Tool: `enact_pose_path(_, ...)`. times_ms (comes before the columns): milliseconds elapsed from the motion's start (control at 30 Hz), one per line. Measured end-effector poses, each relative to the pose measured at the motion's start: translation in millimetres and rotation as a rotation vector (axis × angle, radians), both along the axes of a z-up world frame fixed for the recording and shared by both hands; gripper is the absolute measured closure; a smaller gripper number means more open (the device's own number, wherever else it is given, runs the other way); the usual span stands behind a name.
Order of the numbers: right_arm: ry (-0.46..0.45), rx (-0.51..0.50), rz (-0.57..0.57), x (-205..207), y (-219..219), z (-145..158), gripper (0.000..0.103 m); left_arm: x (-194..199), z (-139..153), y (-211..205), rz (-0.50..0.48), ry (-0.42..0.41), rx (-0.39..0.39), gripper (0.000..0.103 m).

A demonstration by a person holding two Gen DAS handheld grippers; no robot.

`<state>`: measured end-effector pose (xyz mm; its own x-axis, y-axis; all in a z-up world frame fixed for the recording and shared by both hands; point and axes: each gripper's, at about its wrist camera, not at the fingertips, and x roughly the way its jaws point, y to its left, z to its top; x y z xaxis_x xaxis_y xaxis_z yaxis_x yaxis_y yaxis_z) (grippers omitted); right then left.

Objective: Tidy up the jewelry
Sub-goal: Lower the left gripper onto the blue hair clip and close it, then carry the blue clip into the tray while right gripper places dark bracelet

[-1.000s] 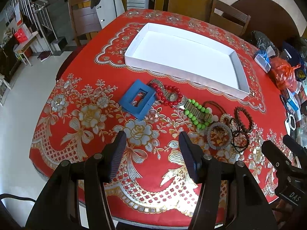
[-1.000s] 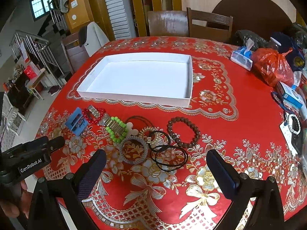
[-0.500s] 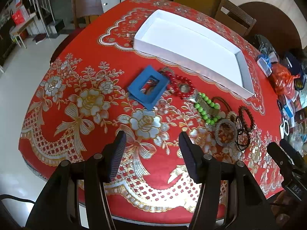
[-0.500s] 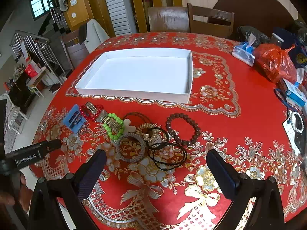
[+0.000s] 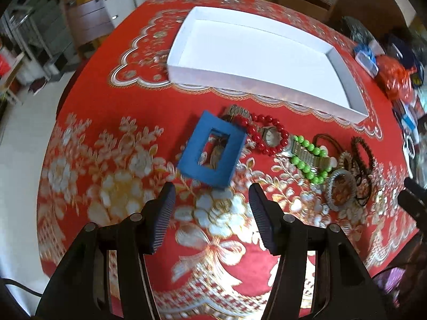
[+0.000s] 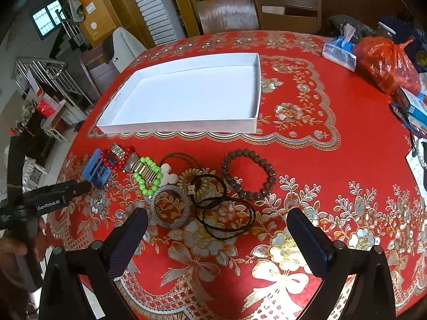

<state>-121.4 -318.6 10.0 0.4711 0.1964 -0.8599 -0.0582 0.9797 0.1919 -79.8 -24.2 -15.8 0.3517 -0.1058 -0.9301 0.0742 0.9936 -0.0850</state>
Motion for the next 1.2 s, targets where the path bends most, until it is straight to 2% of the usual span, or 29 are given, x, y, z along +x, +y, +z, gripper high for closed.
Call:
enact_pose_path(67,0.005,0.004,-0.001,4,-1,-3,0.000,8,-3,3,-0.011,0.007,-0.012,0.040)
enact_pose_path(200,0.025,0.016,-0.007,16,-6,-8,0.000,20,-4,5,-0.055,0.016,-0.048,0.039)
enact_pose_path(433,0.028,-0.079,-0.063,48,-31,-19,0.002,40,-15,0,-0.094,0.062,-0.035,0.038)
enact_pose_path(500,0.031,-0.100,-0.069,57,-39,-23,0.015,43,-17,-1,-0.104,0.072,-0.033,0.038)
enact_pose_path(533,0.041,-0.105,-0.067,63,-42,-27,0.018,45,-18,-1,-0.108,0.078,-0.035,0.038)
enact_pose_path(667,0.095,-0.149,-0.033,83,-43,-47,0.043,51,-22,-4,-0.118,0.090,-0.055,0.039)
enact_pose_path(700,0.108,-0.154,-0.021,85,-42,-51,0.050,52,-24,-3,-0.117,0.099,-0.061,0.041)
enact_pose_path(733,0.117,-0.163,-0.013,87,-40,-55,0.053,52,-24,-2,-0.116,0.104,-0.064,0.052)
enact_pose_path(833,0.094,-0.198,0.017,85,-33,-59,0.069,49,-24,1,-0.115,0.100,-0.060,0.053)
enact_pose_path(900,0.076,-0.204,0.030,85,-29,-58,0.094,45,-23,1,-0.112,0.085,-0.052,0.053)
enact_pose_path(1033,0.065,-0.180,0.036,82,-28,-53,0.095,32,-15,7,-0.100,0.065,-0.059,0.054)
enact_pose_path(1200,-0.005,-0.150,0.037,75,-29,-24,0.095,19,0,17,-0.081,0.052,-0.034,0.054)
